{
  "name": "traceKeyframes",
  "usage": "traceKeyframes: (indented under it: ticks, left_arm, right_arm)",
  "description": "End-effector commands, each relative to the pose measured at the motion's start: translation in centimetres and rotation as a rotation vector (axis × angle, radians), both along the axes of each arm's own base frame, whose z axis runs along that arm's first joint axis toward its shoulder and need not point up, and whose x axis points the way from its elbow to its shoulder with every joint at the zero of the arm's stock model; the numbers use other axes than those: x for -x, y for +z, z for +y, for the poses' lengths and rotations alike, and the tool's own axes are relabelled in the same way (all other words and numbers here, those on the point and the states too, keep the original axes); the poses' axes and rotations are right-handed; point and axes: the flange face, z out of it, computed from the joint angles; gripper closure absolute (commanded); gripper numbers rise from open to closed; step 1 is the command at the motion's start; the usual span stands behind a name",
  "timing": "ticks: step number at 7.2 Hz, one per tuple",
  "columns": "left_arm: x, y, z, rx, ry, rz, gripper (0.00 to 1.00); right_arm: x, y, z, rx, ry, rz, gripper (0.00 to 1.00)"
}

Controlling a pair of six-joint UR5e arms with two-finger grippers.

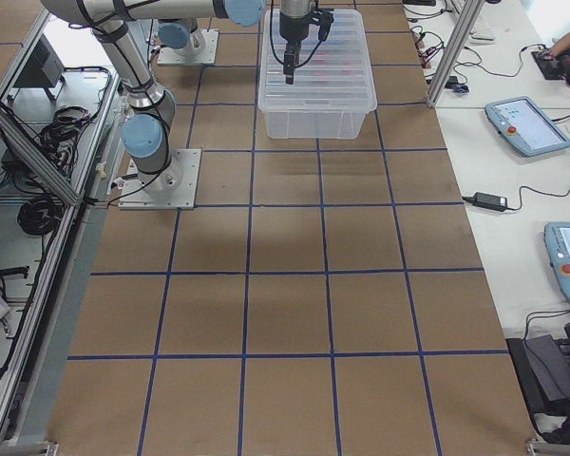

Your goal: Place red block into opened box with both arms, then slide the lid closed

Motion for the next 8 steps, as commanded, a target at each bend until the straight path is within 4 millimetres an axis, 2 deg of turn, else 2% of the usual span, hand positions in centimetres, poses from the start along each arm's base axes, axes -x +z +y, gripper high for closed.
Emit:
traceKeyframes:
  ticks: [1, 8]
  left_arm:
    - [0.00, -0.09, -0.07, 0.002, 0.003, 0.000, 0.00]
    - [0.06, 0.29, 0.28, 0.004, 0.018, 0.000, 0.00]
  right_arm:
    - [0.01, 0.03, -0.01, 0.001, -0.001, 0.001, 0.00]
    - [-0.03, 0.39, 0.24, 0.010, -0.001, -0.002, 0.00]
